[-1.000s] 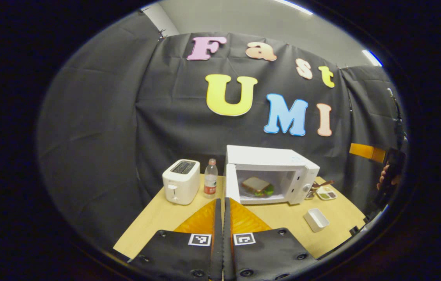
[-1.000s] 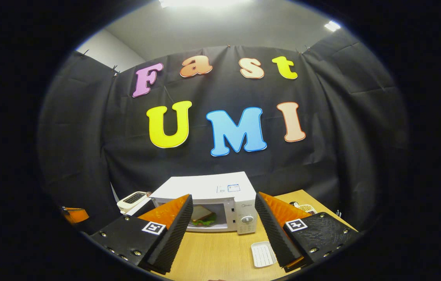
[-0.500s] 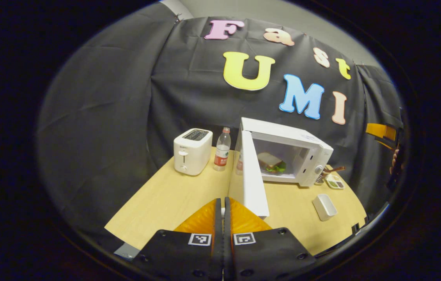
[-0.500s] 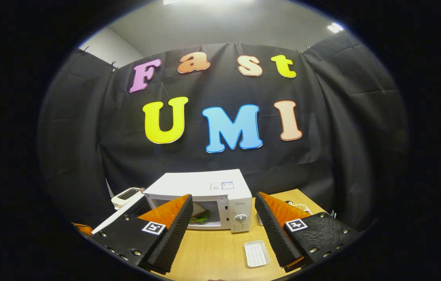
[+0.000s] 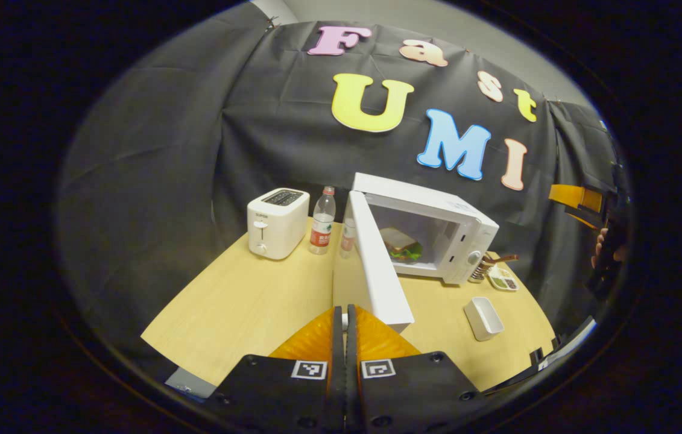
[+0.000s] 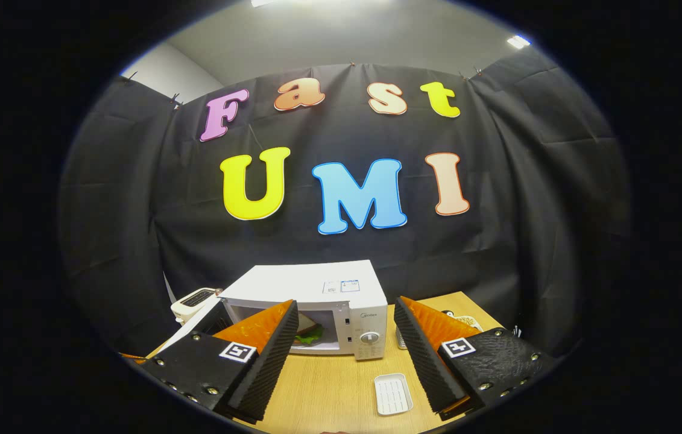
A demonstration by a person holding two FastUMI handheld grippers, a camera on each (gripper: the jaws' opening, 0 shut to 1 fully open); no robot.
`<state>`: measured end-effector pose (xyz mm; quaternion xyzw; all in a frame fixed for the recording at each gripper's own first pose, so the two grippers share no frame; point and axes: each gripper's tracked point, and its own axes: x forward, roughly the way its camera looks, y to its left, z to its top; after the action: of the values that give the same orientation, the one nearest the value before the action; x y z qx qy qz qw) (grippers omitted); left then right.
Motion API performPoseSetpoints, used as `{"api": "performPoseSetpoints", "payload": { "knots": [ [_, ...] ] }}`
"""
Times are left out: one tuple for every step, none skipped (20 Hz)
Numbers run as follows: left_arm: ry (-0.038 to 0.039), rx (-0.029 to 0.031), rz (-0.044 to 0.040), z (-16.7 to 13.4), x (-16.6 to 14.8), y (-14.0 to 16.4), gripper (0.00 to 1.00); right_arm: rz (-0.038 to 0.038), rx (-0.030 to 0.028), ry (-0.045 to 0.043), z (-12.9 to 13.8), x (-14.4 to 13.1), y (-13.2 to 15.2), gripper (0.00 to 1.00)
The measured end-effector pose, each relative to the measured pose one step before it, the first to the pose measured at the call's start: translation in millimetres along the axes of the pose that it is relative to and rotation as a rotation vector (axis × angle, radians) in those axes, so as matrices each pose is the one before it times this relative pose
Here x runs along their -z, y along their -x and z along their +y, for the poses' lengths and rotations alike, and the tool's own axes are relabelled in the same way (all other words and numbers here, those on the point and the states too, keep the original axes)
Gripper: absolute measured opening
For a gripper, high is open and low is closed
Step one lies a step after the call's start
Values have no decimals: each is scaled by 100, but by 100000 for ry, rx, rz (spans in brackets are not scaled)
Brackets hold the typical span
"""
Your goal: Open the microwave oven with the left hand, put the food in, and close the microwave oven.
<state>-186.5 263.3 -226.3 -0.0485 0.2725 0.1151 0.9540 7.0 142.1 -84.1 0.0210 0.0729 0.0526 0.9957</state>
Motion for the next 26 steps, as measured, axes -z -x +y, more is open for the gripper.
{"api": "performPoseSetpoints", "payload": {
  "knots": [
    [-660,1767,381,-1131,-63,-405,7,78,-203,522,-211,0,-179,96],
    [-826,887,242,-838,-56,-347,7,55,-158,290,-275,-9,-99,96],
    [-861,447,55,-924,-147,-389,7,-188,62,269,-387,-246,-47,96],
    [-493,1013,-266,-936,-114,-432,7,-901,398,622,-491,-432,-18,96],
    [-128,1576,49,-1132,-93,-461,7,-1715,1185,1122,-701,-588,2,96],
    [-60,1650,364,-1156,-30,-519,7,-2108,1306,1395,-790,-679,-96,96],
    [-183,1602,581,-1094,-47,-509,7,-2035,1453,1280,-841,-596,-166,96],
    [-513,1345,429,-855,-20,-456,7,-1936,1024,892,-664,-649,18,96],
    [-576,1047,354,-808,-50,-491,7,-1579,442,463,-489,-486,-109,96],
    [-238,993,346,-740,-145,-555,7,-1451,446,381,-617,-441,-140,96],
    [49,925,134,-749,-104,-544,7,-1207,317,282,-527,-426,-106,96],
    [209,857,265,-722,-191,-658,7,-656,138,182,-400,-201,-326,96],
    [304,798,239,-753,-99,-542,7,-286,61,148,-326,-91,-261,96],
    [122,669,144,-687,-122,-427,7,-158,121,122,-454,102,-282,96],
    [-222,503,136,-662,-157,-482,7,139,67,73,-391,-21,-294,96],
    [-320,580,157,-612,-18,-463,7,211,233,-35,-389,282,-229,96],
    [-41,580,114,-567,-102,-516,7,476,201,-345,-363,182,-284,96],
    [214,525,155,-651,-119,-450,7,474,59,-530,-307,205,-109,96],
    [135,542,52,-620,-160,-411,7,270,214,-392,-365,13,-158,96],
    [-54,624,248,-567,17,-477,7,-51,189,-260,-353,105,-206,96],
    [-384,523,219,-525,-47,-462,7,-45,365,-58,-414,-37,-228,96],
    [-755,503,201,-471,-30,-521,7,-40,304,-22,-332,60,-161,96],
    [-1271,559,-239,-451,-280,-496,7,283,-188,-116,-226,125,-204,96],
    [-1463,647,-25,-386,-128,-498,10,443,-462,-122,-136,167,-118,96],
    [-1044,339,291,-218,-187,-665,7,409,148,-177,-383,109,-70,96],
    [-370,652,-274,-246,-358,-503,7,130,362,-358,-426,122,-82,96]
  ]
}}
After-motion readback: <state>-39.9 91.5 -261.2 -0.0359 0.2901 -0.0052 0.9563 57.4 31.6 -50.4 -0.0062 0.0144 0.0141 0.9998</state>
